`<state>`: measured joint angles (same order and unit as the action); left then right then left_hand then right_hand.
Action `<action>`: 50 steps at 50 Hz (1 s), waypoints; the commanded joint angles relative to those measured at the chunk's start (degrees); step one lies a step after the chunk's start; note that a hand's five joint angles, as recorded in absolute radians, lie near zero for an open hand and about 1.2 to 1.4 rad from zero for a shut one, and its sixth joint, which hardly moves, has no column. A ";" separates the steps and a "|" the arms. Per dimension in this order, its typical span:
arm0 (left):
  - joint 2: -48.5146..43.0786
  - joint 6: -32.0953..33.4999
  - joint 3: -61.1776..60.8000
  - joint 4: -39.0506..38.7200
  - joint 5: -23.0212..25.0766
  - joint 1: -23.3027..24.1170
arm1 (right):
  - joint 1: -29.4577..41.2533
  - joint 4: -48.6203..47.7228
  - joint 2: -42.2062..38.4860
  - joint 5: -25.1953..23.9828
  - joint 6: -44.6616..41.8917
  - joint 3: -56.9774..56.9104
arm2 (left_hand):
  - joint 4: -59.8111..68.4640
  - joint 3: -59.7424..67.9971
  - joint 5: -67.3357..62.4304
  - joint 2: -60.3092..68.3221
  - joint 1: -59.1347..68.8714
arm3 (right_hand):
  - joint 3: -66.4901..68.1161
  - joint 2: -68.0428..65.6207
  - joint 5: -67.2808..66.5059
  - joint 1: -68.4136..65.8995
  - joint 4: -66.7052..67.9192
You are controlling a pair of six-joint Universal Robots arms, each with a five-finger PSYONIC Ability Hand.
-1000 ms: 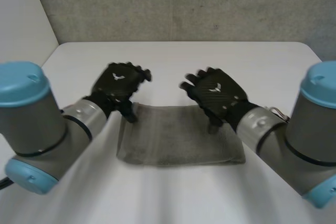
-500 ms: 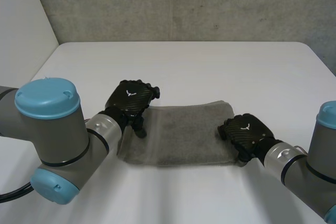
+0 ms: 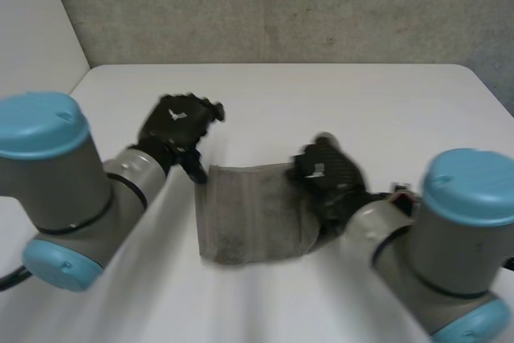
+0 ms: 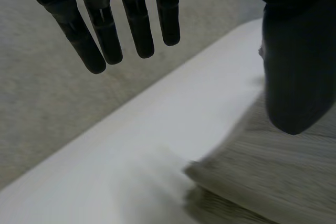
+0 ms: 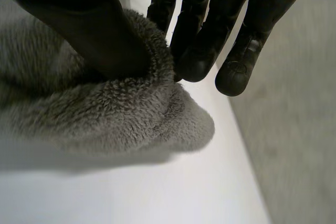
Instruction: Fold the towel.
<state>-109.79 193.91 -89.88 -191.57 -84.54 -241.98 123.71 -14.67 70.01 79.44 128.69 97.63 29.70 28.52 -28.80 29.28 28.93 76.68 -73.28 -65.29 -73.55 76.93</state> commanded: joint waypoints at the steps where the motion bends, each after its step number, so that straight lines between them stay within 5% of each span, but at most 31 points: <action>1: 5.19 -0.38 -0.21 0.14 -0.01 -5.87 | 12.32 0.26 -8.47 -1.74 -6.86 -11.13 | -4.85 -3.67 13.95 -4.44 -4.08 | 3.32 -6.72 -4.71 -6.45 3.07; 12: 8.46 -2.75 -1.00 0.23 0.08 -8.69 | 17.18 0.26 -14.46 -14.65 -7.05 -14.13 | -4.85 -3.67 13.95 -4.44 -4.08 | 3.32 -6.72 -4.71 -6.45 3.07; 18: 8.46 -2.75 -1.79 0.05 0.25 -8.78 | 16.56 -0.36 -14.38 -15.63 -0.63 -14.05 | -4.85 -3.67 13.95 -4.44 -4.08 | 3.32 -6.72 -4.71 -6.45 3.07; 20: 8.11 -2.84 -1.79 -0.04 0.25 -8.69 | 15.95 -0.62 -13.76 -15.72 6.97 -13.96 | -4.85 -3.67 13.95 -4.44 -4.08 | -43.92 40.52 42.53 40.79 -44.17; 21: 8.10 -2.84 -1.79 -0.04 0.25 -8.69 | 15.95 -0.62 -13.76 -15.72 7.01 -13.96 | -4.85 -3.67 13.95 -4.44 -4.08 | -44.22 40.82 42.83 41.09 -44.47; 22: 7.76 -2.84 -1.71 -0.04 0.08 -8.51 | 14.99 -0.53 -13.33 -15.55 11.28 -13.96 | -4.85 -3.67 13.95 -4.44 -4.08 | -66.68 63.28 65.29 63.55 -66.93; 29: 6.87 -3.28 -1.53 -0.30 -0.01 -6.84 | 7.77 0.35 -7.26 -15.11 26.09 -13.08 | -4.85 -3.67 13.95 -4.44 -4.08 | -66.68 63.28 65.29 63.55 -66.93; 36: 5.56 -10.47 -1.79 -0.21 -1.15 -4.30 | -0.03 7.01 -3.66 -11.08 38.02 -11.94 | -5.02 -3.84 14.12 -4.60 -4.25 | -66.68 63.28 65.29 63.55 -66.93; 50: -3.05 -13.39 -5.31 1.28 -6.07 2.29 | -1.72 10.54 -9.27 -8.43 40.41 -16.15 | -6.53 -5.35 15.63 -6.12 -5.76 | -66.68 63.28 65.29 63.55 -66.93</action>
<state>-108.81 180.12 -93.47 -190.79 -87.86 -242.50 121.28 -4.19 65.48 69.84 169.37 84.02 29.69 28.42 -27.84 29.26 28.89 14.00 -14.00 -3.47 -13.14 14.78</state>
